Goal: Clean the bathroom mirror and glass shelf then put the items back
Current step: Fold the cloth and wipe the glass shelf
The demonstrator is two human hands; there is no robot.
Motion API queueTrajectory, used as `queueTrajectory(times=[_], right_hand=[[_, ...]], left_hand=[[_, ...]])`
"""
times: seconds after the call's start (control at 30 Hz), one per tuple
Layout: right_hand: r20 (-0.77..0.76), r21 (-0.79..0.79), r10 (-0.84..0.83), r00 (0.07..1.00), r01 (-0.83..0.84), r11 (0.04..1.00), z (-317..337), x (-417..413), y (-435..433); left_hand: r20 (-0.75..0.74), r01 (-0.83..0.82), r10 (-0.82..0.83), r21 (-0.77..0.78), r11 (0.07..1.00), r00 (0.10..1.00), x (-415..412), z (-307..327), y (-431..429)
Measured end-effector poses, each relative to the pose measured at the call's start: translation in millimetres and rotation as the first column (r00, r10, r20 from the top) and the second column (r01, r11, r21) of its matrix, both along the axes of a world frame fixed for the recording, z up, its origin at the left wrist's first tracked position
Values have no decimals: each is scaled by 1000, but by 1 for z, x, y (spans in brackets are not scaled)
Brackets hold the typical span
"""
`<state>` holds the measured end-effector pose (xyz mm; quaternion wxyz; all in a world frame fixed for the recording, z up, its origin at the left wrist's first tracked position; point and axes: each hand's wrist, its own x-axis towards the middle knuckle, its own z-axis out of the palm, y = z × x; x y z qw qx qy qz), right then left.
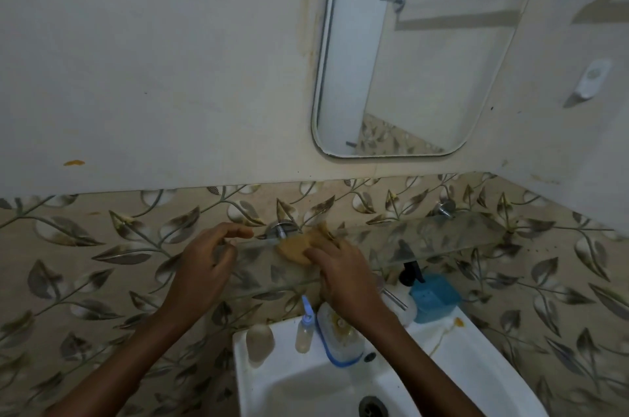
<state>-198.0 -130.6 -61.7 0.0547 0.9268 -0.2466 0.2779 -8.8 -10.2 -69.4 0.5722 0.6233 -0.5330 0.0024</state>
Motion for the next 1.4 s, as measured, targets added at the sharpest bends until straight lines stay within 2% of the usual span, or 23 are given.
queueTrajectory(times=[0.1, 0.2, 0.33, 0.43, 0.5, 0.57, 0.63, 0.73, 0.83, 0.93, 1.0, 1.13, 1.23, 1.4], right_hand=[[95, -9, 41, 995, -41, 999, -6, -37, -7], [149, 23, -73, 986, 71, 997, -10, -80, -39], [101, 115, -303, 948, 291, 950, -2, -131, -107], [13, 174, -514, 858, 504, 846, 9, -149, -152], [-55, 228, -577, 815, 573, 787, 15, -144, -171], [-99, 282, -554, 827, 557, 781, 21, -126, -172], [-94, 316, -473, 876, 477, 820, 22, -101, -158], [-51, 275, -259, 964, 263, 925, 19, -64, -114], [-24, 250, -52, 998, 56, 967, 8, -54, -75], [53, 204, -3, 999, -8, 979, -1, -79, -70], [89, 193, -36, 995, 18, 981, -3, -103, -82], [91, 243, -260, 961, 232, 942, -1, -149, -120], [154, 258, -412, 898, 366, 894, -3, -181, -151], [213, 307, -562, 800, 491, 815, -12, -205, -181]], left_hand=[[-2, 11, -11, 10, 1000, 1000, 4, -2, -2], [15, 29, -29, 8, 1000, 999, 1, 3, -7], [52, 61, -62, 26, 998, 997, -9, 11, -19], [131, 66, -70, 37, 997, 989, -15, 12, -27], [174, 34, -40, 38, 999, 984, -15, 9, -29], [180, 6, -12, 34, 999, 984, -14, 6, -29], [184, 1, -5, 21, 1000, 983, -15, 6, -28], [207, -8, 5, 16, 1000, 978, -14, 4, -28], [192, -23, 22, 8, 1000, 981, -10, 1, -29], [181, -30, 29, 2, 1000, 983, -10, -1, -30], [180, -31, 29, 8, 999, 983, -11, -1, -29], [169, -33, 31, 12, 999, 985, -11, -2, -29], [170, -39, 34, 25, 999, 985, -10, -3, -30], [182, -65, 55, 49, 997, 982, -10, -2, -30]])
